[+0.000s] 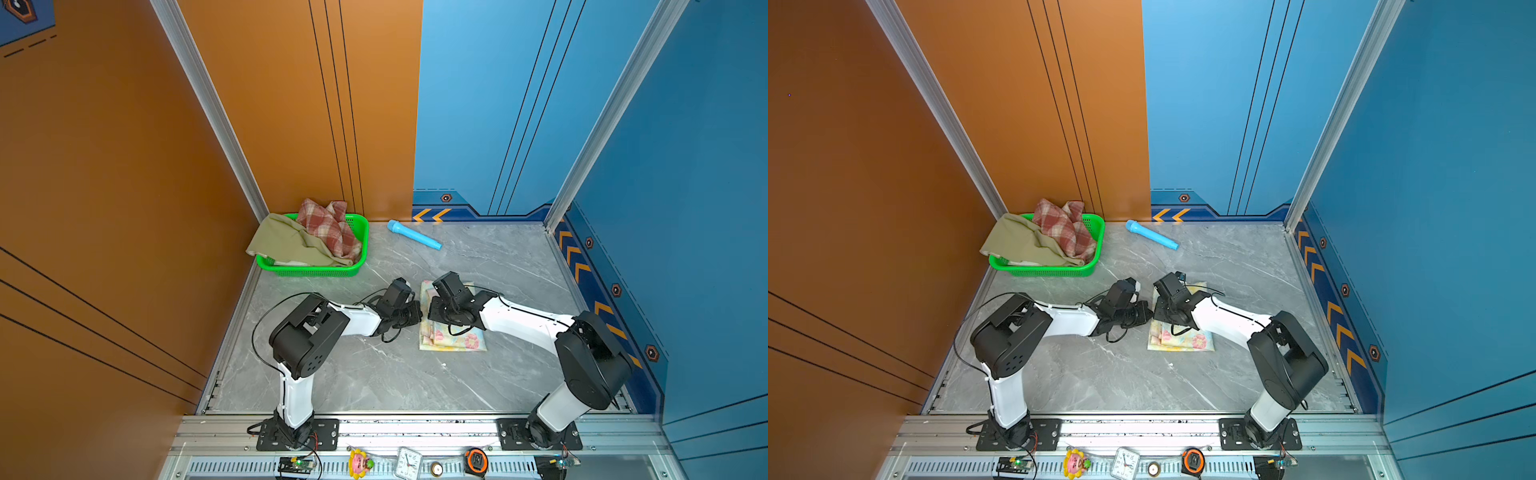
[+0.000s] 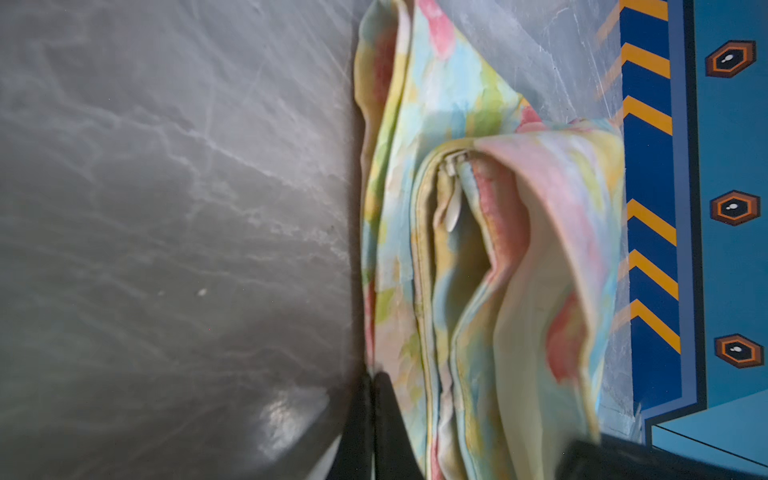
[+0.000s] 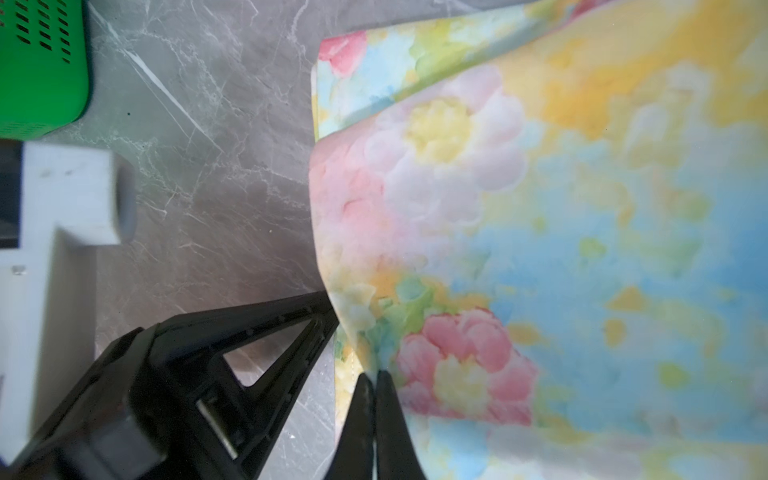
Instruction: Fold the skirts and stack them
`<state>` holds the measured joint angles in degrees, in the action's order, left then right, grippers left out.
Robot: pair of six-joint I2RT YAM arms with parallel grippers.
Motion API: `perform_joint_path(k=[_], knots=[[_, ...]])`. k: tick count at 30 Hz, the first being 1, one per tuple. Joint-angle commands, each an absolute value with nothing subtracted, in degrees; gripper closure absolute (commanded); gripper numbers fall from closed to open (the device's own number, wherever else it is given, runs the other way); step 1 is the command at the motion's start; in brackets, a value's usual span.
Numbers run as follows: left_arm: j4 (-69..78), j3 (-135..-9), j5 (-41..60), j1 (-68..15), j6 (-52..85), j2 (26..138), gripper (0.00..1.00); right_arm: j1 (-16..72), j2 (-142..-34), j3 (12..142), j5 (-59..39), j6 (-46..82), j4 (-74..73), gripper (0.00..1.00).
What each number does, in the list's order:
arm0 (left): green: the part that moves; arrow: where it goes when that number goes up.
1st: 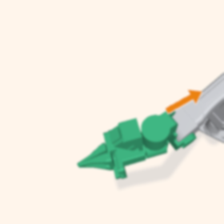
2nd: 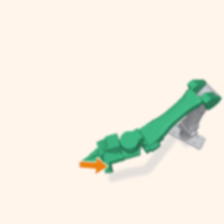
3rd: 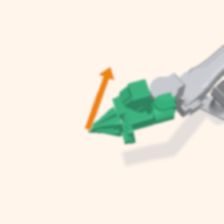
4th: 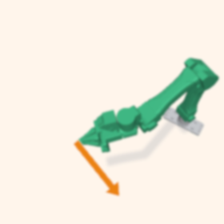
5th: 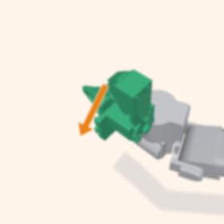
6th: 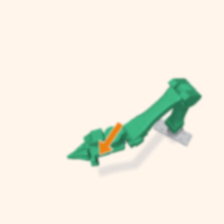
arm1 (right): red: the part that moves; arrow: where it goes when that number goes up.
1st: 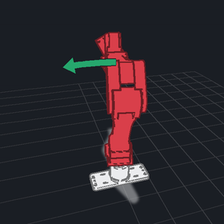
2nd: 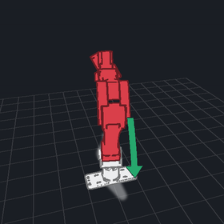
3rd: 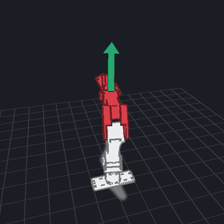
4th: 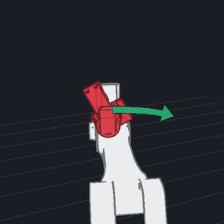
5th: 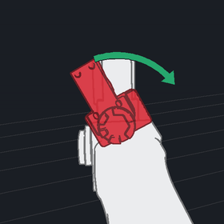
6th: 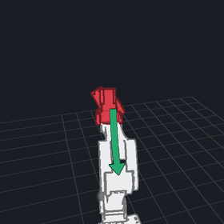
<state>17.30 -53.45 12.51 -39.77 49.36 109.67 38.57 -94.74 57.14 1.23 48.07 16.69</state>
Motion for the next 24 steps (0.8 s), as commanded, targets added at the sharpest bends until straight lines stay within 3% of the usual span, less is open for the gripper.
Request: perform_joint_path(k=[1, 24], knots=[[8.67, -50.12, 13.18, -40.4, 49.56, 112.25, 1.0, 38.4, -96.9, 58.91, 0.24, 50.03, 16.15, 1.0], [9.33, -48.44, 12.78, -40.23, 49.92, 111.33, 1.0, 39.47, -100.37, 52.47, -3.34, 66.03, 1.35, 1.0]])
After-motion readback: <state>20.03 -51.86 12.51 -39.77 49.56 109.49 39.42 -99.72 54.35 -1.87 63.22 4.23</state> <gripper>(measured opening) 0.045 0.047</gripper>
